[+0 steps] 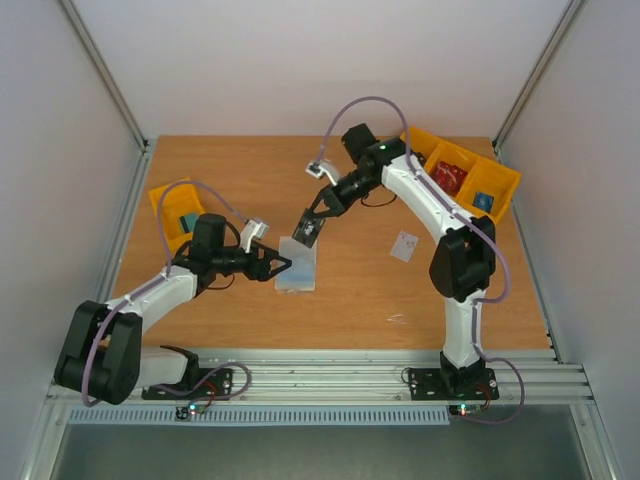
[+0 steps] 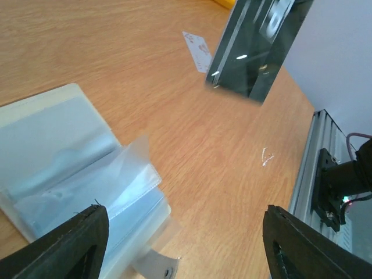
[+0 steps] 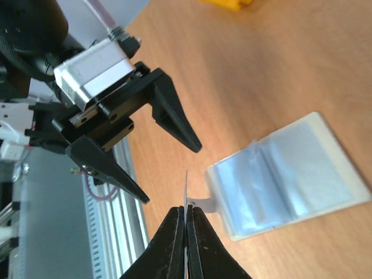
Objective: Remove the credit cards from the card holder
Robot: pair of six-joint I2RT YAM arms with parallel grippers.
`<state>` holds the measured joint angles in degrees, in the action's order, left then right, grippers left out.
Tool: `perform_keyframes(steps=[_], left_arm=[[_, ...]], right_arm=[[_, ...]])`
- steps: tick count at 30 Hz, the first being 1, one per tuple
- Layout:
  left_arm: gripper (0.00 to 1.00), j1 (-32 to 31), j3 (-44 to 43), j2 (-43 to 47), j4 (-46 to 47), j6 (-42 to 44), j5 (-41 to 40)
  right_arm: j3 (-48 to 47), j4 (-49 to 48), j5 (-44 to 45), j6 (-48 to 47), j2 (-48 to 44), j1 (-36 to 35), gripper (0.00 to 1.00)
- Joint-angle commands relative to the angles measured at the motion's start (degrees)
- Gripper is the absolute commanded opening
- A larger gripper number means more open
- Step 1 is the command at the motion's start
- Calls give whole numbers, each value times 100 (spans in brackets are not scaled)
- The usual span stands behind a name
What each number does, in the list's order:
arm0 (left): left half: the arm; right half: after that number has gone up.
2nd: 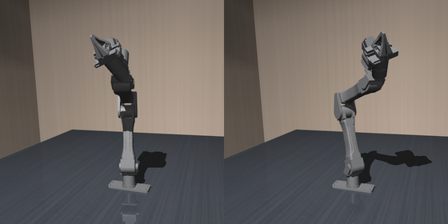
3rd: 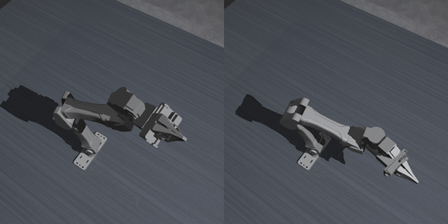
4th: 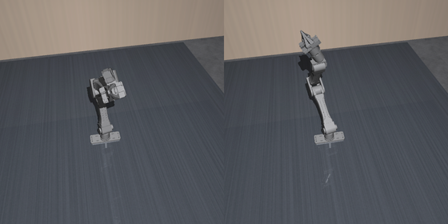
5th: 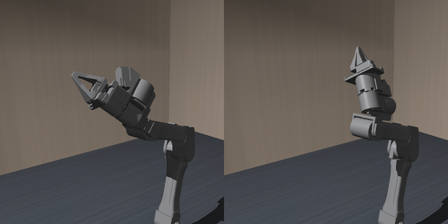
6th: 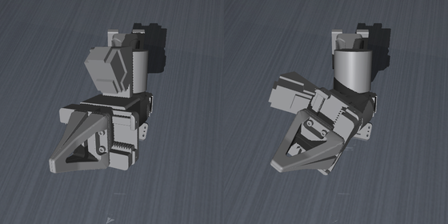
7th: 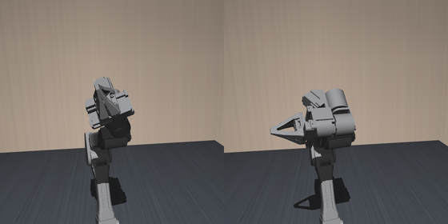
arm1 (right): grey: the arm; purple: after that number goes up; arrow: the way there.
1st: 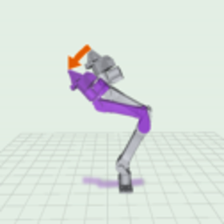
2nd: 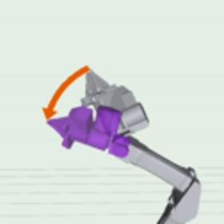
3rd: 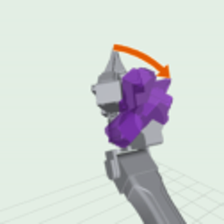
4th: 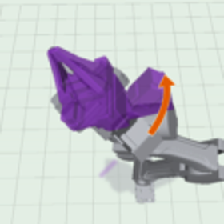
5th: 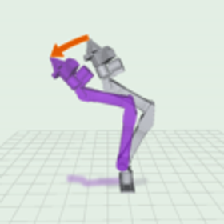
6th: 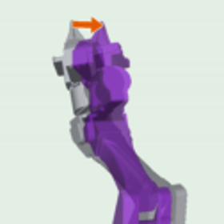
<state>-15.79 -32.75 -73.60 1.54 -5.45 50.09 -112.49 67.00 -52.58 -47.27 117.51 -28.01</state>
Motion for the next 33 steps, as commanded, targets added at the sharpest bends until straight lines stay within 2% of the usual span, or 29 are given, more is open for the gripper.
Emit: perform_keyframes(steps=[1,6,10,13,17,21,27,33], left_arm=[[76,14,140,217,328,-269,-467],[87,12,32,581,24,-370,-740],[93,23,0,1022,-16,-621,-1123],[97,69,44,1321,-71,-909,-1591],[99,180,47,1581,-259,-1049,-2090],[99,301,22,1620,-328,-897,-2261],[99,444,-396,1159,-580,-734,-2302],[99,472,-702,480,-565,-568,-2267]], right_arm=[[-209,-205,491,297,-458,244,1],[-888,-39,1543,675,-594,919,1],[-1799,339,2858,1044,-332,1568,1],[-2375,455,3458,1047,-27,2002,1],[-2999,244,3852,937,576,2477,1],[-3555,-41,4105,434,1312,2636,1],[-3703,-799,4336,-533,2157,2643,1],[-3714,-1701,4004,-1221,2619,2647,1]])
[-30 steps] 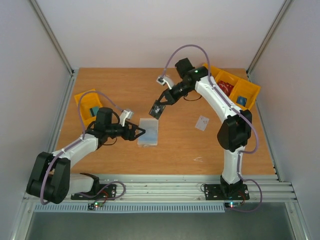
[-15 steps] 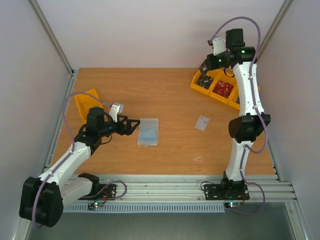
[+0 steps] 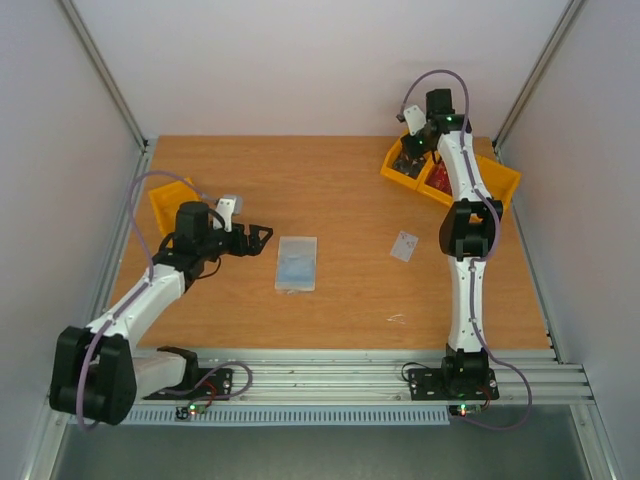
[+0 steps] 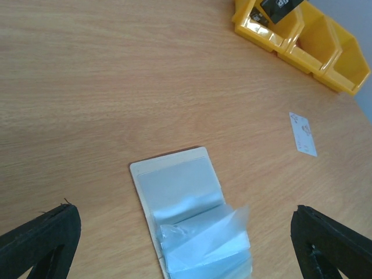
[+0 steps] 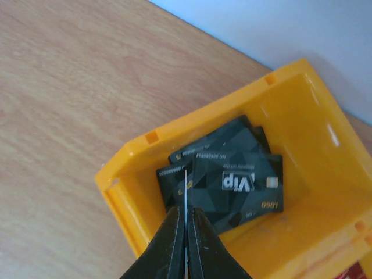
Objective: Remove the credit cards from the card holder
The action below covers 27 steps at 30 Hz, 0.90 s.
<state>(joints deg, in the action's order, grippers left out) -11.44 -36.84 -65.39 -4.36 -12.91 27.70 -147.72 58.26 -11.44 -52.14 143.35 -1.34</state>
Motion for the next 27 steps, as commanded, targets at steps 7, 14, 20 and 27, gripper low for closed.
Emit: perform_keyframes(steps=[7,14,20,27], left_arm=[[99,93,-458,-715,52,216,-61],[99,130,-444,-774,45,201,-63],[99,141,-435,-799,54,183,-68],[99,142,-466,-882,71,148,-54]], right_arm=[[-61,-793,-337,-1372,260,-22,1],[99,-613,-646,-1518,348,-6,1],[278,-617,-540,-1531,472,35,2],[357,-895,-488,-1501,531,55,10]])
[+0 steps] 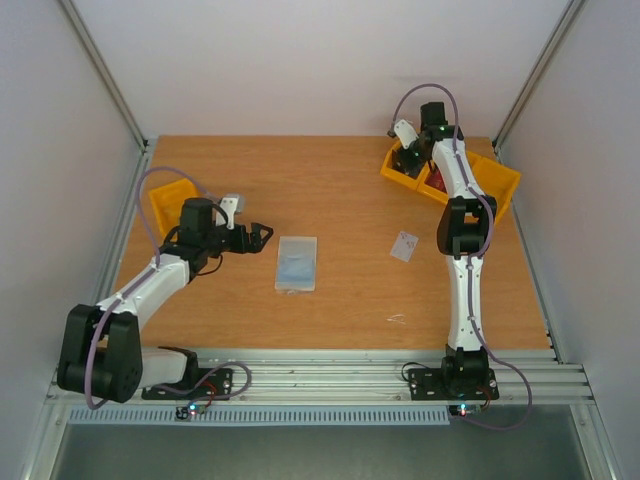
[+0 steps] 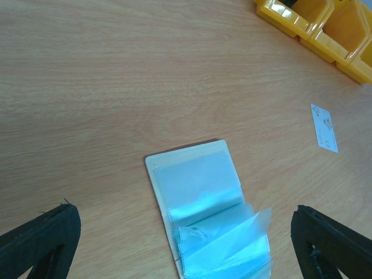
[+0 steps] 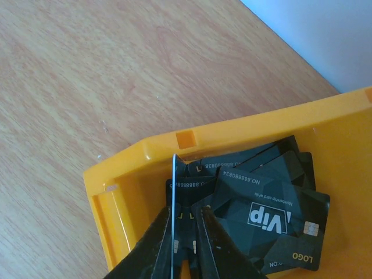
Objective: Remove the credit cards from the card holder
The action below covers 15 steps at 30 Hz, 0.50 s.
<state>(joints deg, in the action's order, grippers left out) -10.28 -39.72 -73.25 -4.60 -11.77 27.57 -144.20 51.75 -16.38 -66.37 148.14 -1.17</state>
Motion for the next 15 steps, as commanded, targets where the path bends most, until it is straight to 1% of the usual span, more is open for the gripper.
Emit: perform_keyframes(steps=[1,4,9,12,15], left_arm=[[99,26,-196,-107,98,28,-48],[99,35,-217,-124,93,17,-50],[99,36,-236,-155,106,-5,-28],[99,35,-229,-163,130,-9,-27],[99,35,-229,-139,136,-3,-34]], right_arm=[[12,-252,38,-80,54,38,10],[21,-337,205,-51,36,38,11],[39,-783,819,73,5,36,22],[98,-1100,1281,65,5,36,33],[171,-1550,2178,46,-5,38,47]])
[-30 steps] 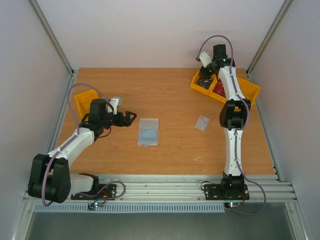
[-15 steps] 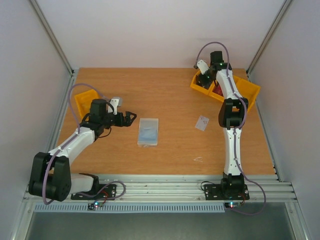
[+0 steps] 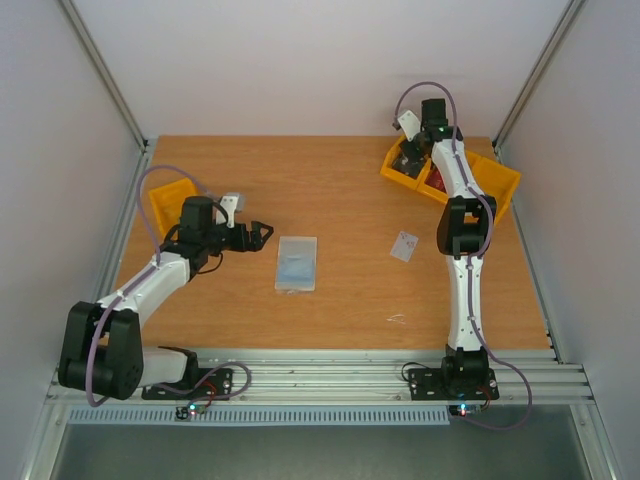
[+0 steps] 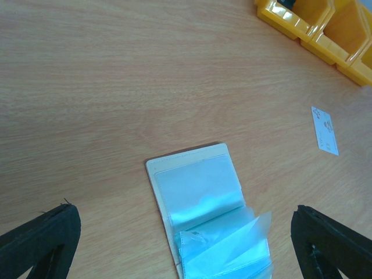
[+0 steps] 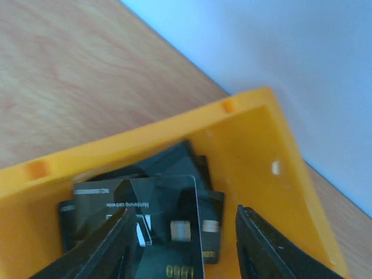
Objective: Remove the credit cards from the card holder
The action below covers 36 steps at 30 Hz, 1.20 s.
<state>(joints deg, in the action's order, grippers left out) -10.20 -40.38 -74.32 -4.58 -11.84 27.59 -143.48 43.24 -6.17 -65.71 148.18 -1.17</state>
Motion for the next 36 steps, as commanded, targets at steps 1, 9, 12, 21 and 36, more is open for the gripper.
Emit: perform_keyframes(steps=[1,9,12,21,36], left_arm=[[99,26,-155,-18,139,13,-34],[99,31,-84,160,348,-93,-136],[99,50,-59,344,396,-125,-82],[99,279,299,1177,735,-302,-1836],[99,308,2240,2480,2444,805,-2929]], right_arm=[[101,-796,1333,-2,-34,37,51],[-53,-725,1369,565,-782,-196,71],[4,-289,1488,923,-1229,-391,90],[4495,-1591,1063,2795,-4776,-507,98],[9605,-2339,326,3904,-9567,-499,99]])
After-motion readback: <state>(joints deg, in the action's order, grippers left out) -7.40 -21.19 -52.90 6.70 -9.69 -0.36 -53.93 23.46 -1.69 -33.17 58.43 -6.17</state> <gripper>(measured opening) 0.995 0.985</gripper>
